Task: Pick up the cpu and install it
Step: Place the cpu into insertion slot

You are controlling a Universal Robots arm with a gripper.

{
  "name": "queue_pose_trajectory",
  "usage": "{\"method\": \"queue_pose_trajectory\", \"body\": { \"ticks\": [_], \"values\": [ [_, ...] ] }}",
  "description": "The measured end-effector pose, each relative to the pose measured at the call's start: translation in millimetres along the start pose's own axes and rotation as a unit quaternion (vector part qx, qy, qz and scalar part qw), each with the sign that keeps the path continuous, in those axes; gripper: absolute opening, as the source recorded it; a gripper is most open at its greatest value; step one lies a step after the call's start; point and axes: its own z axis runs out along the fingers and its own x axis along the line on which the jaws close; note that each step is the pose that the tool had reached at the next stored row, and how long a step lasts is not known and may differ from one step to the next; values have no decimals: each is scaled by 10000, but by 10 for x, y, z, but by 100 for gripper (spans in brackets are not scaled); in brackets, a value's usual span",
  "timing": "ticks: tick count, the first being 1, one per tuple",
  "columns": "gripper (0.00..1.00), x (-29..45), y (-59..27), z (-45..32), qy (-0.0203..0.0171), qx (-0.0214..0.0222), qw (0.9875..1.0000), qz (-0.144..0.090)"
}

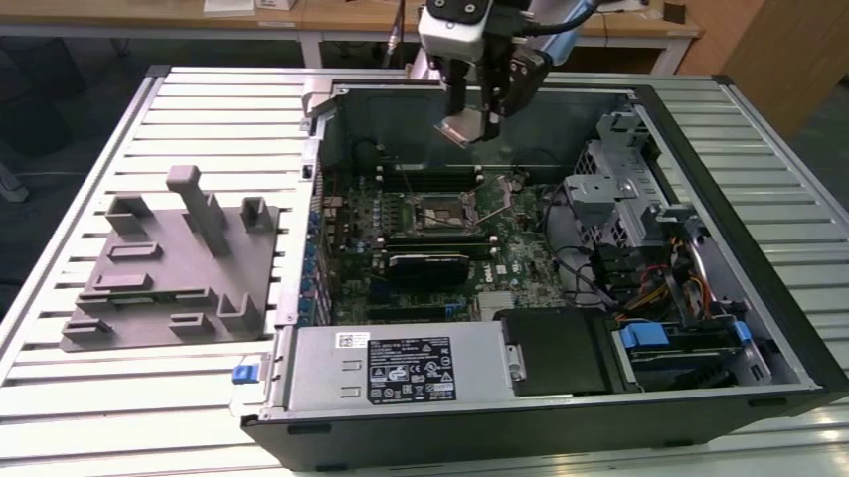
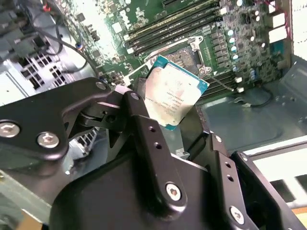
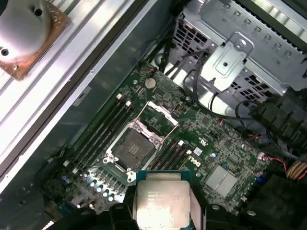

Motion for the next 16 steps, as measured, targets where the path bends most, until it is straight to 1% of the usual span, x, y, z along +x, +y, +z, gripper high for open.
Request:
{"method": "queue_pose_trajectory", "body": {
  "ticks": [3,5,7,10,13,16],
  "values": [
    [53,1,0,5,-15,6,9997,256],
    [53,2,0,7,-24,9,9991,413],
    [53,2,0,10,-33,12,9983,580],
    [53,4,1,17,-47,18,9967,813],
    [53,10,5,22,-55,21,9954,960],
    [53,18,10,30,-57,21,9952,981]
  ]
}}
